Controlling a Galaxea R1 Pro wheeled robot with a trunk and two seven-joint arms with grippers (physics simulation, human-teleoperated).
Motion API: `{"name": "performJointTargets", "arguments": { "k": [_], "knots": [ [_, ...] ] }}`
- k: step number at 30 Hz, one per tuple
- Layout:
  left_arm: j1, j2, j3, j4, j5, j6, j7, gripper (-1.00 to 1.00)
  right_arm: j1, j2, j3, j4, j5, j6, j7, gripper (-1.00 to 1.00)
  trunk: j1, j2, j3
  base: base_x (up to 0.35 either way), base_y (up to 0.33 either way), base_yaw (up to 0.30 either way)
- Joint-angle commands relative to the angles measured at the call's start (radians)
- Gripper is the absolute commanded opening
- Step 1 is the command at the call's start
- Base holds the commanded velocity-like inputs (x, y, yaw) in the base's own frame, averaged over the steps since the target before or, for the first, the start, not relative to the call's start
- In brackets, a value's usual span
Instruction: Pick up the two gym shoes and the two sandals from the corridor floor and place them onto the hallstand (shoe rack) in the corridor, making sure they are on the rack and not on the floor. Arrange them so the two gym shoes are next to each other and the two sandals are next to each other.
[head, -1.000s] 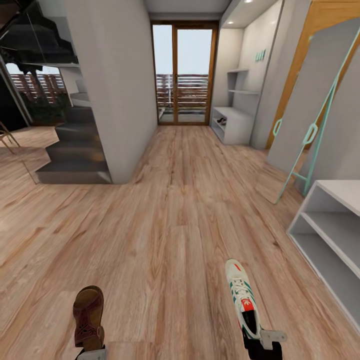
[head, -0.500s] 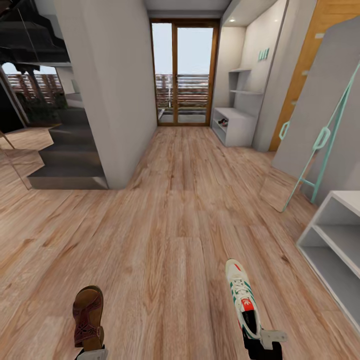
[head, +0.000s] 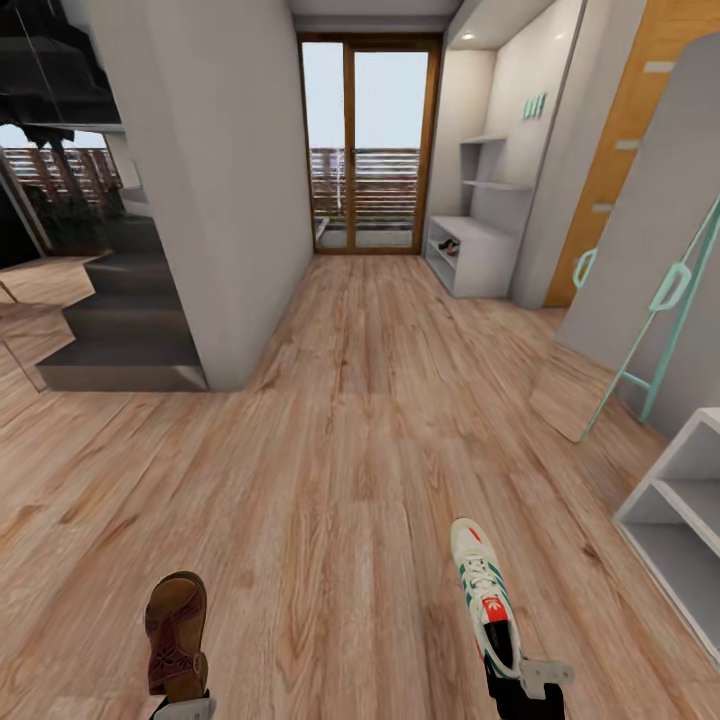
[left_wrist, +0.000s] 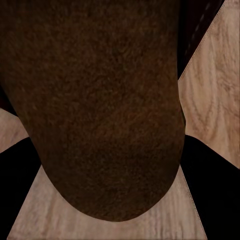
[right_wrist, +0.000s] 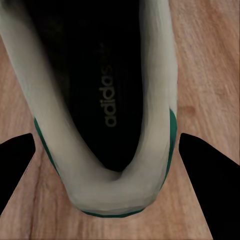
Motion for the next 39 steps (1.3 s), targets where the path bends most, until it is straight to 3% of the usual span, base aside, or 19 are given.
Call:
{"name": "performJointTargets", "arguments": {
  "k": [1,39],
  "knots": [
    [-0.001,0.000,0.009,0.000,-0.002,-0.003,-0.009,-1.00,-0.001,-0.001,0.009,0.000,-0.010,-0.003,-0.004,-1.00,0.000,0.000,-0.001,0.337,0.000,0.000],
    [-0.001,0.000,0.009,0.001,-0.002,-0.003,-0.009,-1.00,-0.001,-0.001,0.009,0.000,-0.010,-0.003,-0.004,-1.00,0.000,0.000,-0.001,0.337,0.000,0.000]
  ]
}}
